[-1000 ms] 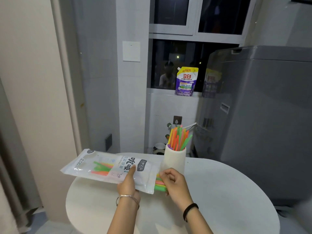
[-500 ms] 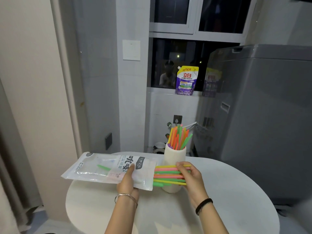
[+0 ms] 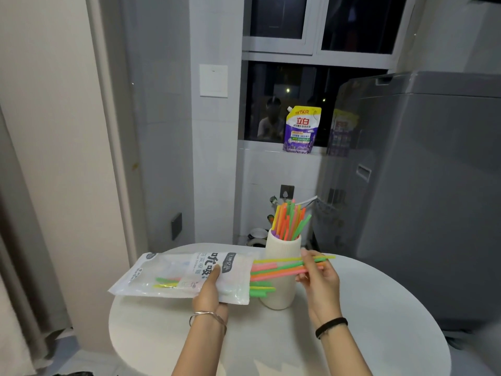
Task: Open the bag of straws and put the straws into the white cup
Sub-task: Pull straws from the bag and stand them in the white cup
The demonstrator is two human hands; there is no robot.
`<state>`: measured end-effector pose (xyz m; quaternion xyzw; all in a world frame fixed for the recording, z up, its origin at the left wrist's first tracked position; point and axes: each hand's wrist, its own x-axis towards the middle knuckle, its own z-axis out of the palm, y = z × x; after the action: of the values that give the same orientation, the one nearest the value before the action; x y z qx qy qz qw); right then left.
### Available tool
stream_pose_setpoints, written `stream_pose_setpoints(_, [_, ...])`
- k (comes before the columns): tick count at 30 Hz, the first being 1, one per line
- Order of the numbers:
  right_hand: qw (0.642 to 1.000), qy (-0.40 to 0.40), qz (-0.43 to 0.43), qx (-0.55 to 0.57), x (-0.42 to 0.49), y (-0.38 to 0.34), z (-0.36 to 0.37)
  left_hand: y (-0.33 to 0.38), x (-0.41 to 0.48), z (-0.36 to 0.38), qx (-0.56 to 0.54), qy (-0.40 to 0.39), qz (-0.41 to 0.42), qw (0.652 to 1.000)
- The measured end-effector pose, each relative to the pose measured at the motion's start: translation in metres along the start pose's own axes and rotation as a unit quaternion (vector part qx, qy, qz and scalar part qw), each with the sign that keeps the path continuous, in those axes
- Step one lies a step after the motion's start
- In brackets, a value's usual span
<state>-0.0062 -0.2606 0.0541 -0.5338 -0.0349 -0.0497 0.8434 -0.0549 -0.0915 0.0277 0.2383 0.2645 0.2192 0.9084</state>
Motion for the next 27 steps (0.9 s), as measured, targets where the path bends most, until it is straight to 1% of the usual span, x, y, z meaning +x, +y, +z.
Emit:
stream_pose_setpoints(4, [0.995,-0.079,0.031,-0.053,-0.01,0.008,0.011,-0.007,-0.004,0.004,0.014,-0.005,-0.005,1.0])
stream_pose_setpoints(7, [0.988,-0.109,0.042,-0.101,-0.014,0.011,0.015,-0.014,-0.008,0.008,0.021,-0.014,-0.007,1.0])
stream_pose_setpoints(11, [0.984,-0.112,0.01,-0.137,-0.016,0.009,0.016,-0.015,-0.008,0.008,0.014,-0.021,-0.019,1.0])
stream_pose_setpoints(14, [0.988,-0.097,-0.005,-0.122,-0.011,-0.001,0.01,-0.009,-0.007,0.006,-0.011,-0.014,-0.019,1.0])
stream_pose_setpoints(18, [0.991,-0.087,-0.006,-0.098,-0.005,-0.011,0.0,0.0,-0.002,0.002,-0.042,0.001,-0.012,0.999])
stream_pose_setpoints(22, [0.989,-0.107,0.005,-0.101,-0.01,-0.007,0.005,-0.004,-0.001,0.003,-0.023,0.011,-0.004,1.0])
stream_pose_setpoints(27, [0.992,-0.099,0.017,-0.082,-0.01,-0.007,0.01,-0.011,-0.001,0.004,-0.021,0.015,-0.007,1.0])
